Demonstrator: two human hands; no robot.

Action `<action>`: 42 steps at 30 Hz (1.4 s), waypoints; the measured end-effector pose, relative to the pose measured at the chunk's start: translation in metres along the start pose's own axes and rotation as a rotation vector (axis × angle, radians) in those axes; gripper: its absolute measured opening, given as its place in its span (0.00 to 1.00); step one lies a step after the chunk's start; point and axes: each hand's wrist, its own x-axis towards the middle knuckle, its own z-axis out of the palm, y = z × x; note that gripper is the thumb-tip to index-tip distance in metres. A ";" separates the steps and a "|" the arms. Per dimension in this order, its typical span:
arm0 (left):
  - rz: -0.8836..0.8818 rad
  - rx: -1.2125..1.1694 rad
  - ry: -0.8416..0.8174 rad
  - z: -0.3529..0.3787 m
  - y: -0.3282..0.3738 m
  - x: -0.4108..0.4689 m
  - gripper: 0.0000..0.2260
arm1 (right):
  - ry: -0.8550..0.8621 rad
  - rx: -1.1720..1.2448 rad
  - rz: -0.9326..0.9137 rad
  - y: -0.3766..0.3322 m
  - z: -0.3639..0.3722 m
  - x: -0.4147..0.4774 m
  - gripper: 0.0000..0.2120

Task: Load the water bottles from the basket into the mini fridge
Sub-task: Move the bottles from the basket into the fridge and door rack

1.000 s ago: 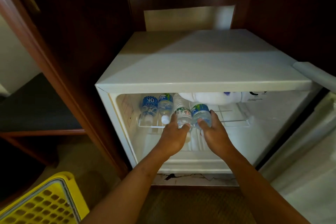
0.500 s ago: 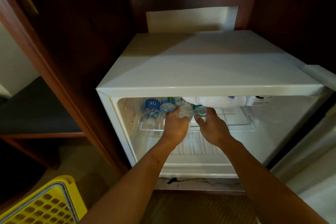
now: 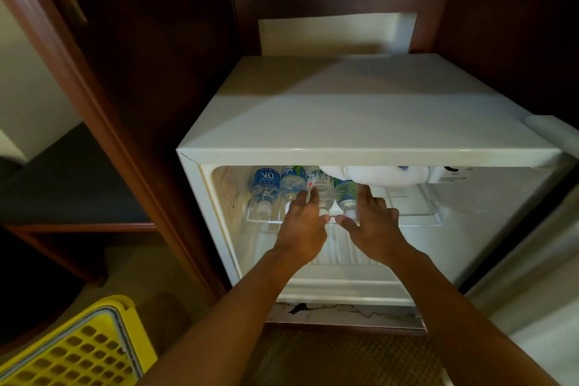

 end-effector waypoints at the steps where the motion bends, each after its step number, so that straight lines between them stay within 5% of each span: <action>1: 0.008 -0.014 0.011 -0.002 -0.001 -0.004 0.28 | -0.017 0.010 0.001 -0.001 -0.001 -0.006 0.41; 11: 0.041 -0.086 0.142 -0.034 -0.057 -0.113 0.23 | 0.064 0.082 -0.184 -0.080 0.018 -0.113 0.29; 17: -0.173 -0.067 0.215 -0.053 -0.156 -0.217 0.21 | -0.068 0.189 -0.333 -0.164 0.072 -0.180 0.20; 22: -0.361 -0.015 0.217 -0.066 -0.256 -0.294 0.16 | -0.342 0.229 -0.464 -0.235 0.135 -0.217 0.15; 27: -0.691 0.014 -0.111 -0.056 -0.353 -0.356 0.16 | -0.681 0.080 -0.556 -0.288 0.205 -0.238 0.10; 33: -1.059 0.295 -0.477 -0.036 -0.407 -0.406 0.34 | -1.111 -0.327 -0.523 -0.315 0.275 -0.241 0.02; 36: -1.178 0.239 -0.433 -0.032 -0.420 -0.419 0.41 | -1.312 -0.504 -0.412 -0.313 0.306 -0.239 0.25; 42: -1.200 0.050 -0.343 -0.030 -0.442 -0.436 0.56 | -1.322 -0.645 -0.345 -0.297 0.333 -0.246 0.51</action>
